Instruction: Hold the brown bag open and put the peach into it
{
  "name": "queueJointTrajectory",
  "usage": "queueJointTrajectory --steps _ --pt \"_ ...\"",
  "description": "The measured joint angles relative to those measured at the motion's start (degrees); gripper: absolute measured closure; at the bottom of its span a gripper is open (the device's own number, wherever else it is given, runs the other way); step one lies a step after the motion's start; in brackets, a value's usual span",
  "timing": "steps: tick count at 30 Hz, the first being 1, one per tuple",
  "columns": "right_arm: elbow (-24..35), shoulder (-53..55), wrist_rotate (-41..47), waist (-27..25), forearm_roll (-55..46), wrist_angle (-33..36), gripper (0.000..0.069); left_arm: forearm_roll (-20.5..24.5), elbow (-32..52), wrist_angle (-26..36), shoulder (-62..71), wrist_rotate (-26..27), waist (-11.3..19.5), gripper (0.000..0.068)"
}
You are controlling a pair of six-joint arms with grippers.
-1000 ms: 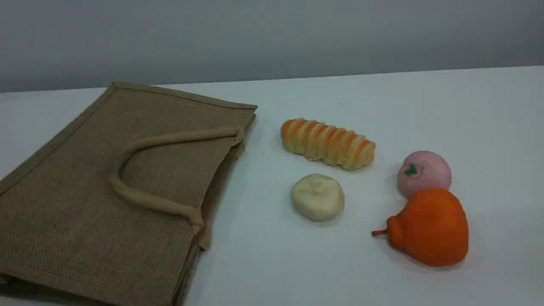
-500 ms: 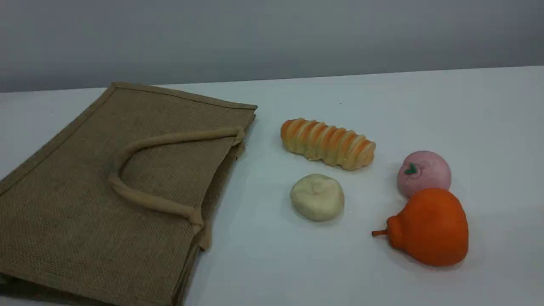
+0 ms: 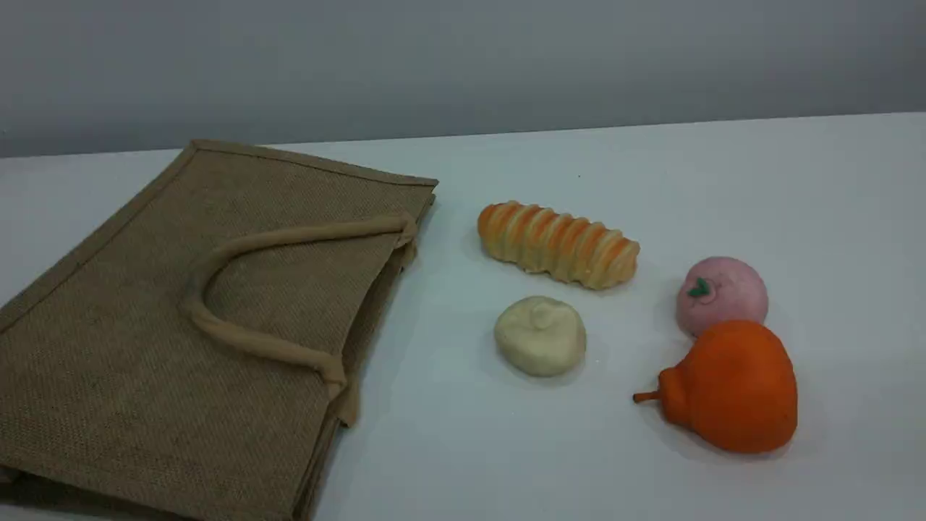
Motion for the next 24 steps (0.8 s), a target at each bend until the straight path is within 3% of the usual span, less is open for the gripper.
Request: queueJointTrajectory --steps 8,12,19,24 --pt "0.0 0.0 0.3 0.0 0.1 -0.1 0.0101 1.8 0.0 -0.3 0.2 0.4 0.0 0.0197" --pt "-1.5 1.5 4.8 0.1 0.2 -3.0 0.0101 3.3 -1.4 -2.0 3.2 -0.9 0.0 0.0197" --pt "-9.0 14.1 8.3 1.2 1.1 -11.8 0.0101 3.0 -7.4 -7.5 14.8 -1.7 0.0 0.0197" --pt "-16.0 25.4 8.3 1.2 2.3 -11.9 0.0101 1.5 -11.5 -13.3 24.6 -1.7 0.0 0.0197"
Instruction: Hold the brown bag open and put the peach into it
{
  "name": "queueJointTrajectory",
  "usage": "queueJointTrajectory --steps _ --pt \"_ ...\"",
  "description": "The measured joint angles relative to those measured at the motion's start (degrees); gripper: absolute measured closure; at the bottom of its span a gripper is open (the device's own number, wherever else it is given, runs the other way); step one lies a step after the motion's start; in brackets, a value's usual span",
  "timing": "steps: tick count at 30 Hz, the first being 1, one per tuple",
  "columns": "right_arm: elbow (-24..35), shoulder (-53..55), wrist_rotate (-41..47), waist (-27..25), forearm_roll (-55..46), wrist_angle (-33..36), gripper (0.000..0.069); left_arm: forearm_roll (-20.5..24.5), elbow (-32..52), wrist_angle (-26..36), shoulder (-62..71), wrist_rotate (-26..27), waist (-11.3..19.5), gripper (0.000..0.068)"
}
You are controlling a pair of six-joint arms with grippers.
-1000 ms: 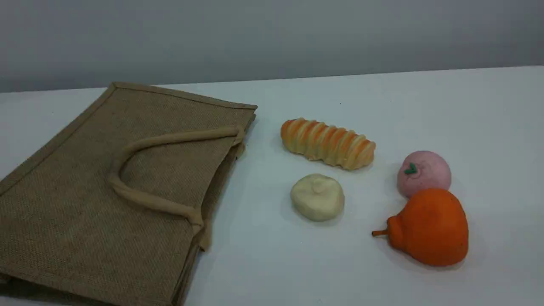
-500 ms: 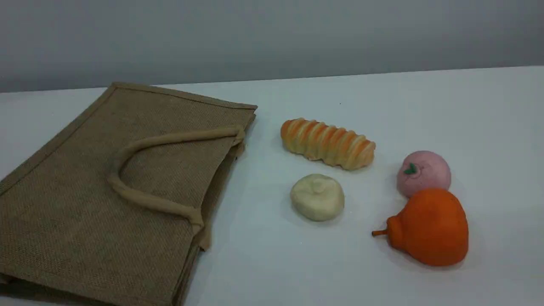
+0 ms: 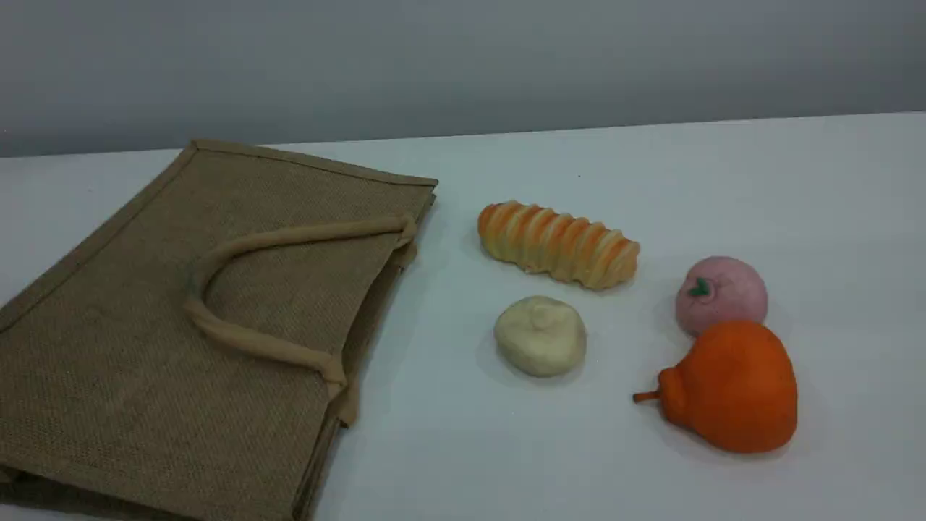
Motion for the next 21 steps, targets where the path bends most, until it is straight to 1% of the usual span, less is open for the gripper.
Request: queueJointTrajectory --steps 4,7,10,16,21 --pt "-4.0 8.2 -0.1 0.0 -0.1 -1.9 0.0101 -0.4 -2.1 -2.6 8.3 0.1 0.0 0.0197" --pt "-5.1 13.6 -0.1 0.0 0.0 -4.4 0.0101 -0.6 -4.1 -2.7 14.9 0.1 0.0 0.0197" --pt "-5.1 18.3 -0.2 0.0 0.4 -7.1 0.0101 -0.6 -6.1 -2.7 22.1 0.2 0.0 0.0197" --pt "-5.1 25.7 -1.2 0.0 0.4 -7.6 0.0101 -0.6 -9.1 -3.3 35.3 0.2 0.0 0.0197" --pt "-5.1 30.2 -1.2 0.0 0.4 -9.5 0.0101 -0.5 -10.7 -6.0 44.8 0.2 0.0 0.0197"
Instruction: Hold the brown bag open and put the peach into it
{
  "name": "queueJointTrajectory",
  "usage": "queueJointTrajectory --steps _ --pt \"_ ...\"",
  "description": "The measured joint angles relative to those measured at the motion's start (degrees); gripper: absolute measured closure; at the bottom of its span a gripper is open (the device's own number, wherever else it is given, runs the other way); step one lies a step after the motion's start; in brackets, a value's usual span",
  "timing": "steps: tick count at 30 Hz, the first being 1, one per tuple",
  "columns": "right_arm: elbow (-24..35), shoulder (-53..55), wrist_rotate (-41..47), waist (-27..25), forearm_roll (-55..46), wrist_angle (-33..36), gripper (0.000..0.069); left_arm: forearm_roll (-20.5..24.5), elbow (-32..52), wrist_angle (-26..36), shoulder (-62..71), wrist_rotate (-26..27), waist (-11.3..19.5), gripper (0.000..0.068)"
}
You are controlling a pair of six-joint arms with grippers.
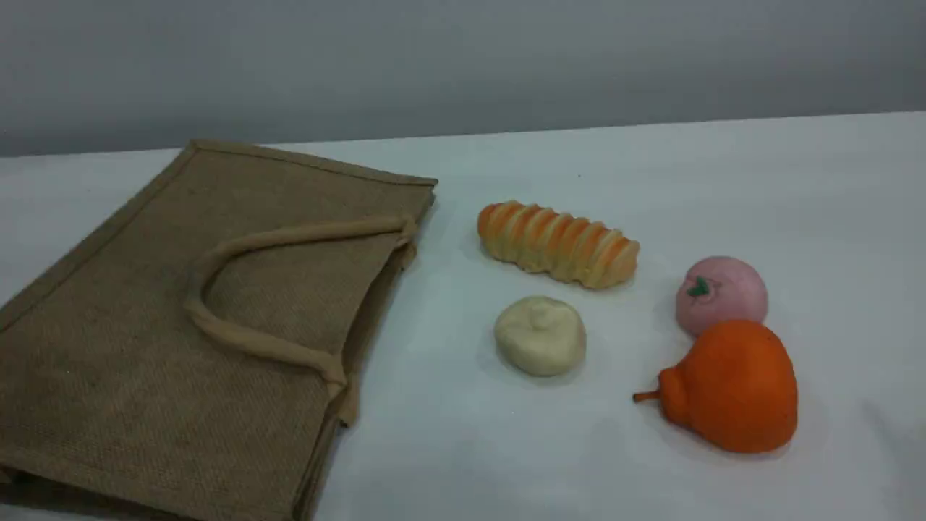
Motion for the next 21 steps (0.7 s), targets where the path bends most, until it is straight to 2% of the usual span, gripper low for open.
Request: queueJointTrajectory --steps 12,17,21 --pt "0.0 9.6 0.0 0.0 0.0 -4.4 0.0101 0.0 -5.0 -4.5 17.3 0.0 0.0 0.0197" --pt "0.0 11.7 0.0 0.0 0.0 -4.9 0.0101 -1.6 -7.8 -5.5 23.8 0.0 0.0 0.0197" --pt "0.0 12.4 0.0 0.0 0.0 -5.1 0.0101 -1.7 -10.2 -5.9 29.0 0.0 -1.5 0.0197"
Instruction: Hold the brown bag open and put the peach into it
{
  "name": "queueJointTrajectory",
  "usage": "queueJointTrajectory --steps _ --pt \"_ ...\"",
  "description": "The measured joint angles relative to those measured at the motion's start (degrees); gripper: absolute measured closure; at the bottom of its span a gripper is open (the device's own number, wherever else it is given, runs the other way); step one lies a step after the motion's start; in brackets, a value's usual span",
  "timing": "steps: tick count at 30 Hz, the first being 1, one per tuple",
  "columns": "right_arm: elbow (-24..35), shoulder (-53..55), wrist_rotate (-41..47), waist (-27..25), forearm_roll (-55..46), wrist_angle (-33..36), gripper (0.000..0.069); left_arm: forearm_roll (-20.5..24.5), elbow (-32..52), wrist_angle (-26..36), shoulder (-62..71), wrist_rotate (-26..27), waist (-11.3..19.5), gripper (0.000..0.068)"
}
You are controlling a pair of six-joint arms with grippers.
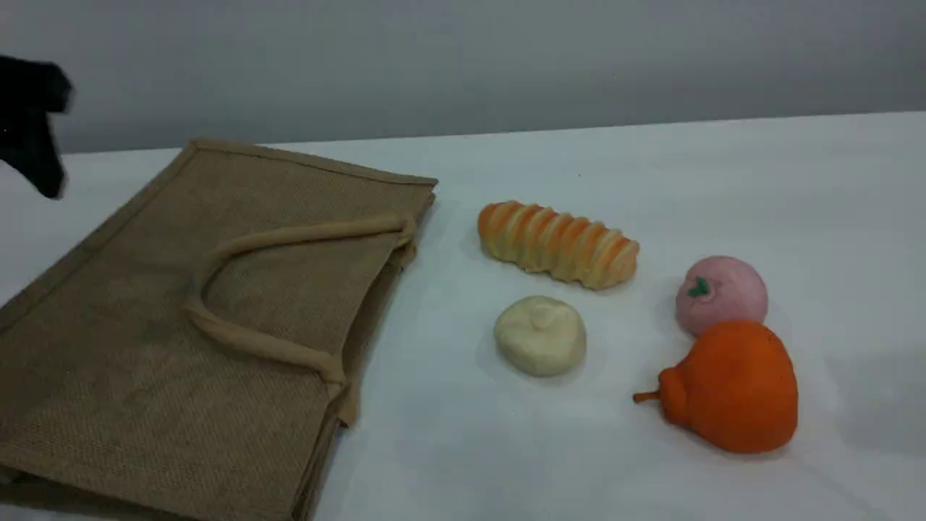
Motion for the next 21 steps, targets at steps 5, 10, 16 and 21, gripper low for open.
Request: queueJointTrajectory --steps 5,10,16,21 --pt "0.0 0.0 0.0 0.0 0.1 0.0 0.0101 0.1 -3.6 -0.4 6.5 0.0 -2.5 0.0197" --pt "0.0 0.0 0.0 0.0 0.4 0.0 0.0101 0.0 -6.8 -0.2 11.7 -0.2 -4.1 0.0197" --pt "0.0 0.0 0.1 0.0 0.4 0.1 0.0101 -1.0 -9.7 -0.2 15.2 -0.2 -5.6 0.0197" --pt "0.0 0.0 0.1 0.0 0.4 0.2 0.0101 -1.3 -10.7 -0.5 17.5 -0.2 -6.1 0.0197"
